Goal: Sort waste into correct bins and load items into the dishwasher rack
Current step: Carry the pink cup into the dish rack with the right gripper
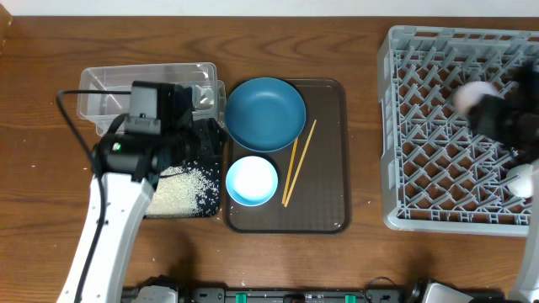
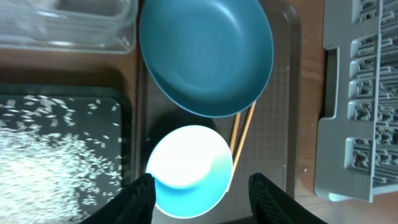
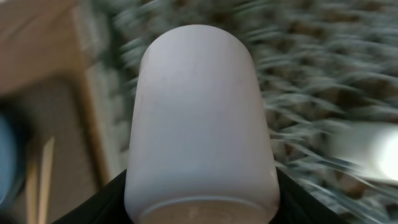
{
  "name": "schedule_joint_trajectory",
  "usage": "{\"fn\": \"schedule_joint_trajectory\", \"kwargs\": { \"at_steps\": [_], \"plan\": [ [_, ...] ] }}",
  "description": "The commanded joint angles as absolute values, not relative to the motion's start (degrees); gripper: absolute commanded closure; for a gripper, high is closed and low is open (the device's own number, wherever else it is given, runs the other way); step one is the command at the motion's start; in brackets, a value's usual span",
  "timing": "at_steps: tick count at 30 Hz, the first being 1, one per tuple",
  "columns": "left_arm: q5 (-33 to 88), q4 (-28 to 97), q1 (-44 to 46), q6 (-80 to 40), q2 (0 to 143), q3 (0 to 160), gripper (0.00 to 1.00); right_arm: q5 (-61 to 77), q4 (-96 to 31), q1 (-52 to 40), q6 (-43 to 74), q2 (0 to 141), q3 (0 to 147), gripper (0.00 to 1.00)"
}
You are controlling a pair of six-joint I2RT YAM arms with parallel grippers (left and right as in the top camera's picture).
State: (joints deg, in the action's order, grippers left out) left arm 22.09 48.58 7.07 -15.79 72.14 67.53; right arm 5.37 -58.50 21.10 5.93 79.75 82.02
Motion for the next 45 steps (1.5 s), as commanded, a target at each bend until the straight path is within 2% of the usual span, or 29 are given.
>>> {"fn": "schedule_joint_trajectory", "kwargs": {
  "at_steps": [1,6,16,25,33,34,36,42,43,45],
  "plan": [
    [18.41,49.39,6.76,-14.57,70.24,68.1,0.48,-2.7,-57.28,26.79,11.22,78.89,83.7,0.99],
    [18.35,50.96,6.79,-14.59,69.97,68.1,0.48,-7.51,-54.96,34.2,16.71,81.17,83.7,0.99],
    [18.35,51.81,6.81,-14.57,69.97,68.1,0.47,-2.94,-52.64,41.36,21.17,91.35,85.43,0.99],
    [18.35,51.83,6.81,-14.59,69.97,68.1,0.48,-2.66,-67.88,42.37,19.03,107.39,106.76,0.99],
    [18.33,51.83,6.81,-14.57,69.97,68.1,0.48,-6.24,-71.57,42.98,19.05,115.18,109.4,0.97],
    [18.33,51.81,6.81,-14.57,69.97,68.1,0.48,-6.24,-71.59,43.2,19.03,115.68,109.4,0.94],
    [18.33,51.81,6.81,-14.57,69.97,68.1,0.47,-6.17,-71.53,43.68,19.05,116.62,109.38,0.83],
    [18.33,51.79,6.81,-14.57,69.97,68.1,0.48,-2.04,-69.6,44.01,19.03,116.99,109.47,0.3],
    [18.33,51.81,6.81,-14.57,69.97,68.1,0.48,-0.86,-69.47,44.01,19.03,116.86,109.56,0.24],
    [18.33,51.79,6.81,-14.57,69.97,68.1,0.47,1.85,-69.47,43.94,18.96,116.51,110.06,0.21]
  ]
}}
